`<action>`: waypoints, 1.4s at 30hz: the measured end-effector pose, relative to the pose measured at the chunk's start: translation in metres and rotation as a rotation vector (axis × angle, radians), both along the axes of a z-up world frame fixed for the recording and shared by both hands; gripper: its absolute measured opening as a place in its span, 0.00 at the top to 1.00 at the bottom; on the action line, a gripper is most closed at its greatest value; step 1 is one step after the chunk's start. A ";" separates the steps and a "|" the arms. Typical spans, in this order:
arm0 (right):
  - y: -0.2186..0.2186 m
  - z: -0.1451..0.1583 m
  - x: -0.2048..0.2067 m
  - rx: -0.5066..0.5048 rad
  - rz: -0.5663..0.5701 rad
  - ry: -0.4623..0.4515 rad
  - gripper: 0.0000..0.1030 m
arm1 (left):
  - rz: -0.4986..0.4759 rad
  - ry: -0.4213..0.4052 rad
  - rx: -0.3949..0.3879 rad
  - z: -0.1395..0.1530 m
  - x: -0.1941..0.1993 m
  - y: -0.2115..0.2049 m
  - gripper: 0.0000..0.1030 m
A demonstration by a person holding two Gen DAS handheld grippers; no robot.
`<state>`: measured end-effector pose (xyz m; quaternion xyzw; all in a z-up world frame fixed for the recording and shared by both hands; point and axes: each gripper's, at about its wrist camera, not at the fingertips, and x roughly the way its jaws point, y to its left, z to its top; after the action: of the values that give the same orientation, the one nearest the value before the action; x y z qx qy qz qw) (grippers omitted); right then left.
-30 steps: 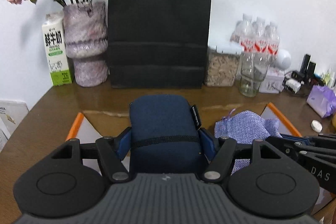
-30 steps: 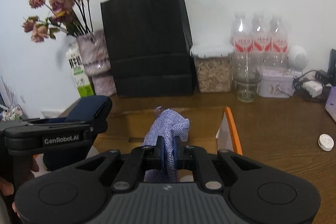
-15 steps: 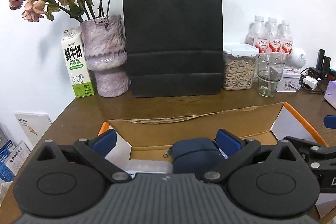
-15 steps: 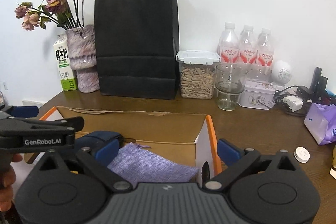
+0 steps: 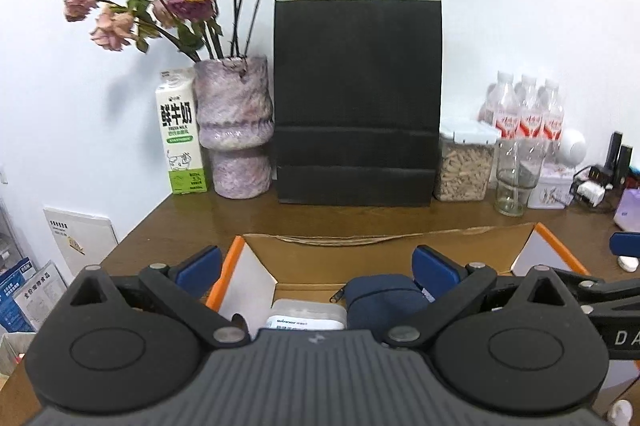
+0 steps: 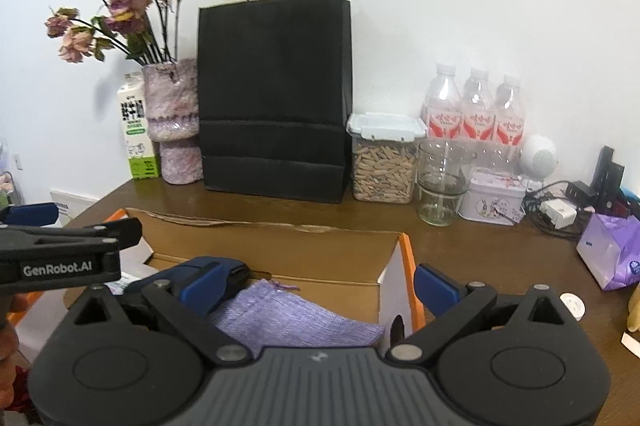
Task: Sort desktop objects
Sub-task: 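Lower the glasses case and purple pouch into the cardboard box and open both tools, then move both tools out of the box toward the red rose and white tissue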
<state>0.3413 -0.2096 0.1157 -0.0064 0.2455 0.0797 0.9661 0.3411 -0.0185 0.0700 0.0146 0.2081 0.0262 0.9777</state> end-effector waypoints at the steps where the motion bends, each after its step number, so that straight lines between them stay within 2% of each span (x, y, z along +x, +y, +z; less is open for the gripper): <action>1: 0.001 0.002 -0.004 -0.001 0.006 -0.008 0.02 | 0.000 -0.007 -0.003 0.002 -0.004 0.001 0.00; 9: 0.005 0.016 -0.039 -0.013 0.018 -0.059 0.02 | -0.004 -0.046 -0.004 0.013 -0.039 0.005 0.00; 23: -0.001 0.018 -0.103 -0.016 0.019 -0.058 0.01 | -0.015 -0.063 0.015 0.022 -0.097 0.010 0.00; 33: -0.017 -0.006 -0.150 -0.037 0.011 -0.012 0.01 | 0.008 -0.046 0.009 0.004 -0.132 0.038 0.00; 38: -0.035 -0.031 -0.166 -0.032 -0.007 0.039 0.01 | 0.024 -0.036 0.031 -0.018 -0.149 0.058 0.00; 42: -0.044 -0.053 -0.173 -0.052 -0.035 0.082 0.01 | 0.049 0.012 0.037 -0.041 -0.157 0.077 0.00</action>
<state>0.1681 -0.2534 0.0628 -0.0240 0.2871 0.0568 0.9559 0.1839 0.0588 0.0290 0.0276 0.2136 0.0541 0.9750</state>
